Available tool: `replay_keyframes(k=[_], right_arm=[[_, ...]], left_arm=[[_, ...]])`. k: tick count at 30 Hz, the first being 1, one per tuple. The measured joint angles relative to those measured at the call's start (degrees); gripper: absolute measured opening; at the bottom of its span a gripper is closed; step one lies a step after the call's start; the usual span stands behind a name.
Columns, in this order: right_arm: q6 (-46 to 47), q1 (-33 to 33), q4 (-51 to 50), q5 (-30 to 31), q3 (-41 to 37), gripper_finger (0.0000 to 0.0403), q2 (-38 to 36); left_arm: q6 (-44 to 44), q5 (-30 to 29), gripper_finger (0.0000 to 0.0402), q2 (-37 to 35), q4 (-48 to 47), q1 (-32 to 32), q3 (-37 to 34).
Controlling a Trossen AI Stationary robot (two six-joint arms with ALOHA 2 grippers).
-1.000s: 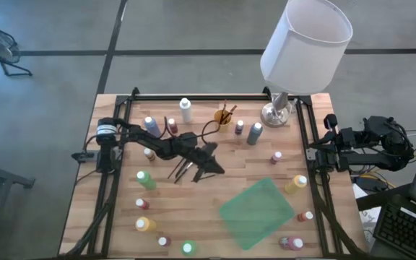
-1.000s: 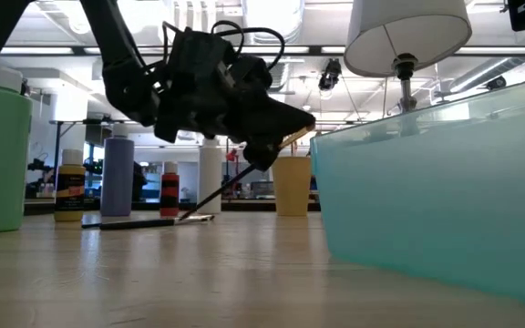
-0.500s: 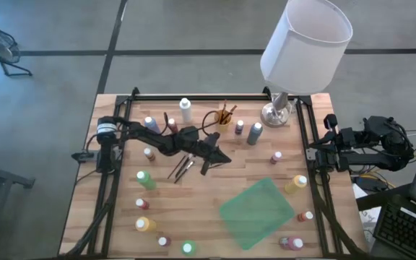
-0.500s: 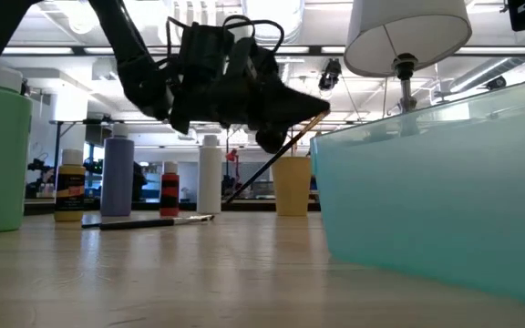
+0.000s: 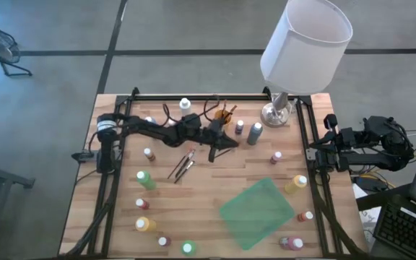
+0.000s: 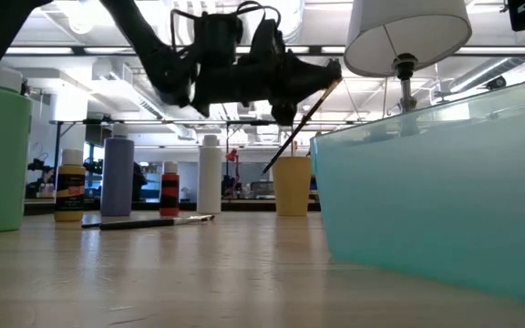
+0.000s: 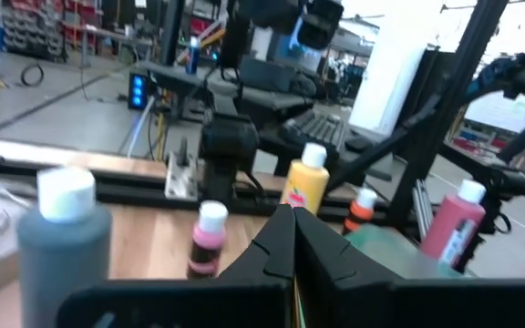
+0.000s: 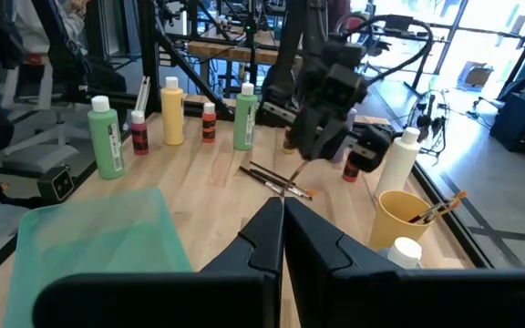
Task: Pick & Place Paint Supplies
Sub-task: Put the gold paintbrush into the yellow cup
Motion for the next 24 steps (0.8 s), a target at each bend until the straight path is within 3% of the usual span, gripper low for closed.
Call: replay_keyframes(k=[7, 16, 24], right_arm=[[0.0, 0.0, 0.0, 0.0, 0.0, 0.0008, -0.01], [-0.02, 0.01, 0.0, 0.0, 0.0, 0.0008, 0.0], [0.0, 0.0, 0.0, 0.0, 0.0, 0.0008, 0.0]], left_arm=[[3.75, -0.87, 0.0, -0.22, 0.0, 1.39, 4.18], [10.26, -9.95, 0.0, -0.24, 2.25, 3.72, 8.24], [6.42, -10.43, 0.0, -0.24, 8.96, 7.45, 9.79]])
